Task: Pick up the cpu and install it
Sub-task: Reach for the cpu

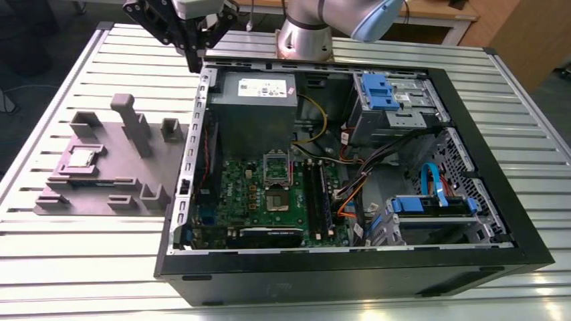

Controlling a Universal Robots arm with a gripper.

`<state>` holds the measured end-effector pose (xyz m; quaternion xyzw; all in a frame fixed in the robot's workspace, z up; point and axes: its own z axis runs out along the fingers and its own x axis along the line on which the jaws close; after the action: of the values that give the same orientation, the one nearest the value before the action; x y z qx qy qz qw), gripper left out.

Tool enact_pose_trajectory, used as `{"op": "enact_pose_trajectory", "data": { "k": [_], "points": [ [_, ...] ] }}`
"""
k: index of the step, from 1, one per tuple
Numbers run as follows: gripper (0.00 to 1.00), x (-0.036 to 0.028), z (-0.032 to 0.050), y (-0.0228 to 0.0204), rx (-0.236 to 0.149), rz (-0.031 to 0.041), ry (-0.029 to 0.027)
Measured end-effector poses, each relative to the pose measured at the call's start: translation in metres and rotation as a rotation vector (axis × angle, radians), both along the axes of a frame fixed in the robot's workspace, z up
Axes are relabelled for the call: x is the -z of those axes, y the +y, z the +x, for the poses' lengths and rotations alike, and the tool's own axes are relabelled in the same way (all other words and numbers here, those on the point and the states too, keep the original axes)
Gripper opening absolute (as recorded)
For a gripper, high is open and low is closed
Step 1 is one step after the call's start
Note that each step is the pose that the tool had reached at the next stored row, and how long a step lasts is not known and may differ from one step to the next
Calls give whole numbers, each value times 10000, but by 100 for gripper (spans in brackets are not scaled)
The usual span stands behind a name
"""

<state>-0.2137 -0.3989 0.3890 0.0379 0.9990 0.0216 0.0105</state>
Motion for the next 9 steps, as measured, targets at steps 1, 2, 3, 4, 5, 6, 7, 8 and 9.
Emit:
{"op": "enact_pose_trajectory", "data": {
  "k": [1,2,3,4,5,6,7,8,9],
  "points": [
    [10,0,-4,0,0,0,1],
    [10,0,-9,0,0,0,0],
    [10,0,-13,0,0,0,0],
    [10,0,-18,0,0,0,0],
    [10,1,-22,0,0,1,0],
    [10,1,-26,0,0,0,0],
    [10,1,-30,0,-1,0,1],
    [10,1,-35,0,-1,0,1],
    [10,2,-39,0,0,1,0]
  ]
}}
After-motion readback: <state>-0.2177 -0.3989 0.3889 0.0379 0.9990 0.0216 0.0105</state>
